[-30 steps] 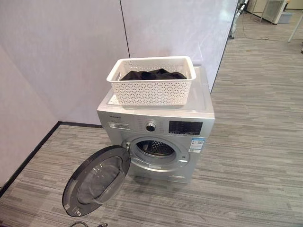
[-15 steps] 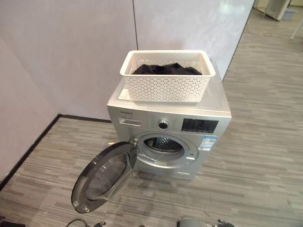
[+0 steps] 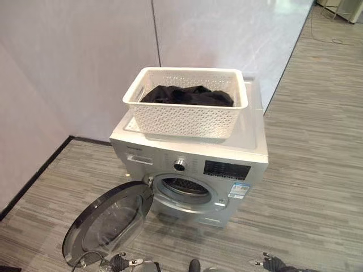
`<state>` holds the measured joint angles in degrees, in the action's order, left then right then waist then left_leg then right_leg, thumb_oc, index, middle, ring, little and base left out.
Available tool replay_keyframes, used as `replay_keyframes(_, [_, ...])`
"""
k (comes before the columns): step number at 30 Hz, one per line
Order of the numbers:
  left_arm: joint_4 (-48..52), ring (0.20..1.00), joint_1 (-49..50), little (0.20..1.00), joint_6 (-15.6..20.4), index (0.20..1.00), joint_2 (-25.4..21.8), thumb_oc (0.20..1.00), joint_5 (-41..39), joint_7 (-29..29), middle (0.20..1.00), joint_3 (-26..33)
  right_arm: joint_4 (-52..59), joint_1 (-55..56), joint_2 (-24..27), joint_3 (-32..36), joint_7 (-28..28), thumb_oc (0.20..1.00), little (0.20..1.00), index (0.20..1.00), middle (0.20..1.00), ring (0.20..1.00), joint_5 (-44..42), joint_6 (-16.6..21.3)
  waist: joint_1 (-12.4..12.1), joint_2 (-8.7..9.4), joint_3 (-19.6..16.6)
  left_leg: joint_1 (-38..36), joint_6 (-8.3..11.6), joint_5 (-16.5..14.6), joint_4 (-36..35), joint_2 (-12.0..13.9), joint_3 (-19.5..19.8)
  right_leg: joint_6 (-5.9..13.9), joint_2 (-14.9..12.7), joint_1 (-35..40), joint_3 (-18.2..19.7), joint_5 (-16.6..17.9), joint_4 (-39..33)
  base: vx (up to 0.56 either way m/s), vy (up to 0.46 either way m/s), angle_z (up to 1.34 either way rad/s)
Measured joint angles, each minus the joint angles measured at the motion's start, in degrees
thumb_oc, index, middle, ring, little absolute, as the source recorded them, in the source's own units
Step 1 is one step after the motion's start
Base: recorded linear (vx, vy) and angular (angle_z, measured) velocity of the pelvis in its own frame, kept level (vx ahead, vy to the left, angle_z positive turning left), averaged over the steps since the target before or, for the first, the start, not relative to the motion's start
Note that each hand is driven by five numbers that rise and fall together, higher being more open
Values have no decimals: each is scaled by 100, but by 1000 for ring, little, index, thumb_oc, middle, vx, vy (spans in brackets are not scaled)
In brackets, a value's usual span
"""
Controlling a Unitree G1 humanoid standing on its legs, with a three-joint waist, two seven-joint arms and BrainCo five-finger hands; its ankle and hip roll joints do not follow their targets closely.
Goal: Grab the laundry basket,head to the washer,open it,put in the laundry and shut it.
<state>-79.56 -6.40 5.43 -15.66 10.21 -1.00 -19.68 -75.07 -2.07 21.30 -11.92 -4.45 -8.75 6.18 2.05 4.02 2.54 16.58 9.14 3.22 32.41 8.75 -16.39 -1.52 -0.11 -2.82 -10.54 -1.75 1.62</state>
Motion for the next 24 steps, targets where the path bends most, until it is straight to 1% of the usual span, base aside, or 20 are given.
replay_keyframes(1, [17, 1000, 78, 1000, -3, 1000, 29, 1000, 31, -6, 1000, -6, -15, 12, -12, 7, 49, 1000, 1000, 1000, 1000, 1000, 63, -7, -46, -93, -55, -239, -210, 46, -1010, 68, -182, 364, 45, 1, -48, -120, -38, 211, 291, -53])
replay_keyframes(2, [10, 1000, 60, 1000, 37, 1000, 70, 1000, 160, -18, 1000, -29, 46, -27, 69, -10, 74, 1000, 1000, 1000, 1000, 1000, 147, 7, -132, -206, -14, -476, -83, 234, -2482, 169, -61, 99, 1, -268, -6, -200, 379, 173, 238, -59])
replay_keyframes(3, [9, 1000, 71, 1000, 33, 1000, 75, 1000, 168, -22, 1000, -25, 64, -30, 77, -13, 74, 1000, 1000, 1000, 1000, 1000, 167, 8, -125, -223, -20, -506, -60, 260, -2650, 217, -13, 7, 60, -283, 9, -267, 377, 93, 123, -77])
replay_keyframes(4, [-20, 1000, 104, 1000, 20, 1000, 151, 1000, 174, -37, 1000, -76, 181, -75, 154, -44, 115, 1000, 1000, 1000, 1000, 1000, 204, 12, -108, -387, -35, -633, -108, 347, -3412, 368, 396, -333, 327, -301, 172, -121, 331, 132, 132, -90])
replay_keyframes(5, [-16, 1000, 126, 1000, 59, 1000, 122, 1000, 173, -55, 1000, -75, 226, -159, 168, -231, 146, 1000, 1000, 1000, 1000, 1000, 306, 27, -145, -354, -7, -793, -103, 354, -3414, 283, 997, -363, 407, -275, 375, -101, 324, 168, 154, -87])
replay_keyframes(6, [-55, 1000, 82, 1000, 30, 1000, 123, 1000, 175, -51, 1000, -75, 270, -172, 168, -229, 163, 1000, 1000, 1000, 1000, 1000, 314, 43, -85, -335, 10, -892, -93, 364, -3357, 263, 927, -370, 409, -181, 376, -94, 267, 226, 189, -64])
replay_keyframes(7, [-76, 1000, 37, 1000, 28, 1000, 113, 1000, 173, -55, 1000, -76, 294, -109, 155, -227, 183, 1000, 1000, 1000, 1000, 1000, 396, 35, 30, -284, 10, -1152, -98, 365, -3437, 152, 742, -357, 430, -50, 401, -103, 236, 116, 101, -9])
replay_keyframes(9, [-23, 1000, -26, 1000, 86, 1000, 117, 1000, 173, -55, 1000, -76, 437, -51, 175, -223, 185, 1000, 1000, 1000, 1000, 1000, 406, 41, 55, -269, -5, -1360, -121, 356, -3519, -3, 676, -356, 433, 19, 459, -106, 182, 109, 112, -21])
replay_keyframes(10, [-21, 1000, -109, 1000, 120, 1000, 118, 1000, 175, -56, 1000, -77, 487, -38, 198, -223, 186, 1000, 1000, 1000, 1000, 1000, 407, 40, 98, -287, -14, -1488, -153, 340, -3541, -92, 608, -358, 458, 20, 542, -102, 127, 109, 140, -26])
replay_keyframes(12, [-23, 1000, -112, 1000, 121, 1000, 112, 1000, 180, -60, 1000, -87, 516, -27, 202, -217, 187, 1000, 1000, 1000, 1000, 1000, 410, 39, 117, -355, -44, -1622, -186, 336, -3680, -150, 552, -360, 497, 6, 596, -101, 126, 42, 64, -20])
replay_keyframes(13, [-30, 1000, -110, 1000, 121, 1000, 108, 1000, 214, -68, 1000, -130, 596, -17, 200, -219, 188, 1000, 1000, 1000, 1000, 1000, 423, 40, 146, -431, -63, -1730, -303, 277, -3735, -147, 393, -356, 532, -12, 627, -104, 129, 36, 44, -15])
replay_keyframes(14, [-30, 1000, -122, 1000, 121, 1000, 109, 1000, 214, -79, 1000, -132, 626, -16, 197, -220, 188, 1000, 1000, 1000, 1000, 1000, 453, 43, 149, -446, -52, -1743, -363, 233, -3736, -152, 350, -346, 531, -16, 662, -105, 129, 45, 46, -20])
replay_keyframes(15, [-29, 1000, -119, 1000, 123, 1000, 109, 1000, 216, -98, 1000, -139, 690, 17, 197, -218, 192, 1000, 1000, 1000, 1000, 1000, 516, 41, 154, -479, -39, -1752, -452, 161, -3734, -172, 325, -293, 509, -28, 703, -100, 126, 31, 20, -12])
replay_keyframes(16, [-30, 1000, -117, 1000, 124, 1000, 108, 1000, 217, -99, 1000, -139, 756, 19, 205, -216, 195, 1000, 1000, 1000, 1000, 1000, 517, 46, 152, -499, -33, -1746, -460, 130, -3727, -183, 325, -263, 498, -35, 703, -111, 127, 30, 10, -10])
replay_keyframes(19, [-23, 1000, -83, 1000, 126, 1000, 107, 1000, 286, -115, 1000, -146, 1262, 257, 242, -2, 249, 1000, 1000, 1000, 1000, 1000, 525, 76, 181, -651, -37, -1672, -445, -127, -3718, -187, 255, -93, 475, -255, 727, -246, 340, 3, -2, -5])
replay_keyframes(20, [-17, 1000, -73, 1000, 123, 1000, 103, 1000, 349, -125, 1000, -142, 1463, 331, 252, 76, 288, 1000, 1000, 1000, 1000, 1000, 524, 84, 180, -650, -31, -1642, -457, -135, -3688, -220, 182, -67, 438, -367, 756, -291, 457, 7, -4, -21])
replay_keyframes(22, [-29, 1000, 99, 1000, 96, 1000, 101, 1000, 385, -134, 1000, -138, 2248, 683, 404, 260, 309, 1000, 1000, 1000, 1000, 1000, 527, 129, 214, -684, -25, -1636, -527, -182, -3650, -299, 96, 17, 361, -534, 863, -382, 711, 14, -1, -23])
replay_keyframes(24, [-30, 1000, 156, 1000, 96, 1000, 93, 1000, 386, -140, 1000, -135, 2644, 943, 505, 446, 316, 1000, 1000, 1000, 1000, 1000, 531, 175, 213, -672, -30, -1654, -546, -196, -3642, -336, 62, 32, 320, -570, 882, -434, 812, -3, -2, -8])
